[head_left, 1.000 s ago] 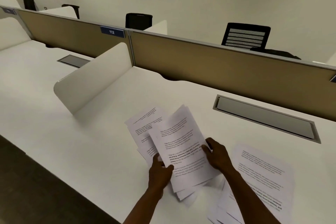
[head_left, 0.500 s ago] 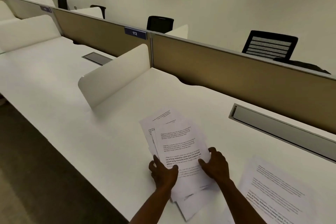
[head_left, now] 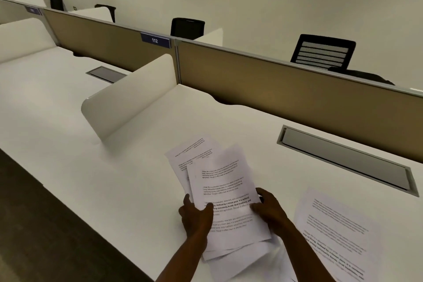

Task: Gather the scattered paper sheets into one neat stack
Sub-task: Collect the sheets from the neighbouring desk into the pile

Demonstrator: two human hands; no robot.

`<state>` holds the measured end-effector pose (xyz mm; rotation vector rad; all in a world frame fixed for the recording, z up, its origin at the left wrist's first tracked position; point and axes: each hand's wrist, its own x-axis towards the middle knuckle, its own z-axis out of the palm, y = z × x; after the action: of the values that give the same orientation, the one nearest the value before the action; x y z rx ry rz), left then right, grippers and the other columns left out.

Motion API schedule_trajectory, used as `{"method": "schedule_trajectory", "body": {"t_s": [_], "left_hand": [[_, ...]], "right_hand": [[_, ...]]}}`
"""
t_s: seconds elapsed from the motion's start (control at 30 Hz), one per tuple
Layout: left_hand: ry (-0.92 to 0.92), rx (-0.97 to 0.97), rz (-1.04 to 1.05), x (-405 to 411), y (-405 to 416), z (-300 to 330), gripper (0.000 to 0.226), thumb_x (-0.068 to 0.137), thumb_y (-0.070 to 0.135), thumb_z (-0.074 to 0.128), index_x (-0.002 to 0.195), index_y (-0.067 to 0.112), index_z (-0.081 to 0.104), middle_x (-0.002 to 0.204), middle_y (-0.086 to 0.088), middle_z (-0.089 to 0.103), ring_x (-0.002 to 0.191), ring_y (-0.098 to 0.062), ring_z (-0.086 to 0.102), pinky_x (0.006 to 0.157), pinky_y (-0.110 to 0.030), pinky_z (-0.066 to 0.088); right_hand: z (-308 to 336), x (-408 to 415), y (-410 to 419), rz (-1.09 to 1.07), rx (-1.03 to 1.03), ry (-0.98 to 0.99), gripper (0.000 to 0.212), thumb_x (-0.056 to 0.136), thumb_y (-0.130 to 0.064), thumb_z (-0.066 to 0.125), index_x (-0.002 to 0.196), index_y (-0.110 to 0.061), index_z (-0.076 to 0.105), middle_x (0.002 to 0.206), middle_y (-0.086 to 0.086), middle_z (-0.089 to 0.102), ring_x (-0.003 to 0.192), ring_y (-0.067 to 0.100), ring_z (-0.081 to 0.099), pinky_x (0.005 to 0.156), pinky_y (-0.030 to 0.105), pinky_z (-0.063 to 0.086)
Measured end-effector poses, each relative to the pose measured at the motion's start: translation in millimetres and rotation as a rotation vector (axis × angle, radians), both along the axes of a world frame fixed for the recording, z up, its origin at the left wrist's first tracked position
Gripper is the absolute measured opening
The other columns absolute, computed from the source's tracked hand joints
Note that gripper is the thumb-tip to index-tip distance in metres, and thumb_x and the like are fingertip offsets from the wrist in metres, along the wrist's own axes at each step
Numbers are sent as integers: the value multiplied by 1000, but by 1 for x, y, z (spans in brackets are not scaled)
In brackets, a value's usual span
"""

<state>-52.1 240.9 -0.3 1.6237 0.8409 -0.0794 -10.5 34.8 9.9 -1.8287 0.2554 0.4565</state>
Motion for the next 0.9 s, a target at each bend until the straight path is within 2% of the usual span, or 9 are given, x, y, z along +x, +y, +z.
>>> {"method": "schedule_trajectory", "body": {"t_s": [0.07, 0.13, 0.2, 0.33, 0.4, 0.53, 0.67, 0.77, 0.9], "left_hand": [[-16, 40, -31, -3, -4, 3, 82, 85, 23, 76, 152, 20, 28, 143, -15, 40, 123, -32, 52, 87, -35, 51], [-19, 101, -73, -3, -9, 9, 82, 85, 27, 76, 152, 19, 29, 146, -16, 40, 130, -34, 48, 99, -42, 50], [-34, 127, -125, -4, -14, 14, 82, 85, 33, 76, 152, 20, 30, 146, -14, 41, 132, -35, 45, 108, -51, 44], [-187, -38, -324, -6, -40, 27, 58, 91, 29, 68, 143, 28, 42, 142, -3, 54, 120, -21, 57, 106, -43, 47], [-258, -42, -463, -6, -62, 33, 56, 94, 23, 65, 145, 30, 41, 144, 2, 53, 125, -18, 55, 108, -45, 46], [-276, -62, -696, -4, -112, 38, 68, 94, 15, 65, 151, 31, 31, 151, 3, 44, 136, -19, 47, 113, -46, 41], [-211, -72, -948, -4, -153, 33, 83, 92, 8, 63, 155, 35, 16, 156, 0, 37, 142, -23, 39, 114, -50, 38], [-125, 30, -1076, -10, -174, 23, 85, 92, 15, 65, 158, 26, 12, 157, -5, 35, 140, -23, 40, 116, -44, 38], [-80, 234, -1170, -30, -184, 3, 82, 95, 32, 62, 158, 15, 13, 163, -6, 21, 149, -20, 24, 122, -32, 20]], "right_hand": [[5, -7, -8, -46, 160, 15, 51, 79, 0, 63, 128, -13, 58, 115, 15, 71, 99, 37, 70, 89, 55, 57], [9, -18, -21, -105, 281, 27, 49, 85, 7, 62, 127, -17, 60, 112, 13, 74, 98, 37, 72, 86, 55, 58], [12, -31, -37, -183, 378, 29, 49, 86, 7, 64, 125, -23, 60, 112, 10, 75, 99, 36, 72, 85, 55, 58], [19, -67, -77, -384, 486, -31, 54, 81, 1, 72, 126, -25, 59, 116, 8, 73, 102, 34, 71, 81, 51, 60], [23, -88, -98, -469, 487, -97, 60, 79, 3, 72, 130, -25, 58, 118, 7, 73, 104, 33, 71, 79, 48, 60], [24, -131, -140, -646, 371, -178, 70, 80, 13, 66, 137, -25, 51, 127, 8, 67, 112, 32, 66, 90, 54, 56], [14, -163, -166, -806, 203, -203, 81, 78, 19, 63, 143, -25, 42, 132, 12, 60, 115, 32, 60, 89, 46, 54], [0, -173, -168, -851, -3, -140, 86, 80, 14, 65, 149, -27, 35, 138, 15, 56, 121, 35, 55, 101, 53, 48], [-15, -178, -166, -814, -324, -65, 83, 84, 1, 70, 154, -16, 28, 144, 19, 51, 125, 37, 54, 108, 45, 43]]}}
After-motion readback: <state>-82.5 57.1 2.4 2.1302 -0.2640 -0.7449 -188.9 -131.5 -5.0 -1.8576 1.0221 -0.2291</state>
